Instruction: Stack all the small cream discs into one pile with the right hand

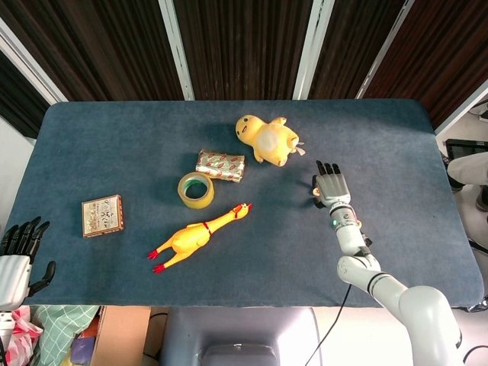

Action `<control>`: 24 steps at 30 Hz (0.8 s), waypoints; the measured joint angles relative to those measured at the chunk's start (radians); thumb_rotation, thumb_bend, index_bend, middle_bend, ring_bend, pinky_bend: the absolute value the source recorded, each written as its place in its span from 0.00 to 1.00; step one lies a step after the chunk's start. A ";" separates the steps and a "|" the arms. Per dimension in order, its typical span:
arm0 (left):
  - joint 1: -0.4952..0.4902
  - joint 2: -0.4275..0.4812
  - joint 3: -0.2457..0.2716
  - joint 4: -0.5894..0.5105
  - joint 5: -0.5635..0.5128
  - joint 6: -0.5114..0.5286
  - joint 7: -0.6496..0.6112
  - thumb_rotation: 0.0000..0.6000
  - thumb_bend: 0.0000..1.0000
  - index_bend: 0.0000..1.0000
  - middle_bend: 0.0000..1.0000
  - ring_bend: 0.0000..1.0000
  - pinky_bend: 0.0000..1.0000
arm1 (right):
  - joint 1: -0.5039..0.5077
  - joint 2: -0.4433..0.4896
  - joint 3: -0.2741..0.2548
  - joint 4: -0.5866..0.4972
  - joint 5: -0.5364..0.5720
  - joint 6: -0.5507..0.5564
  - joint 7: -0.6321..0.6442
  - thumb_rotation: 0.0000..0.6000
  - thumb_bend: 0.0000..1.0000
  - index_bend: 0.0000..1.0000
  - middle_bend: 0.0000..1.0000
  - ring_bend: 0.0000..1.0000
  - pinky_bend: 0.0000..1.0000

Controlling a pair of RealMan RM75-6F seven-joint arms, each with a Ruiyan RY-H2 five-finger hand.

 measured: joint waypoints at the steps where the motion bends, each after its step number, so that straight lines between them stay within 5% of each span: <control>1: 0.000 0.001 0.000 0.000 0.000 0.000 -0.001 1.00 0.44 0.00 0.00 0.00 0.07 | 0.001 -0.003 0.001 0.004 -0.001 -0.001 0.000 1.00 0.47 0.55 0.07 0.00 0.00; 24: 0.005 0.006 -0.001 0.002 0.003 0.010 -0.013 1.00 0.44 0.00 0.00 0.00 0.07 | -0.008 -0.010 0.018 0.025 -0.011 -0.001 -0.025 1.00 0.47 0.56 0.07 0.00 0.00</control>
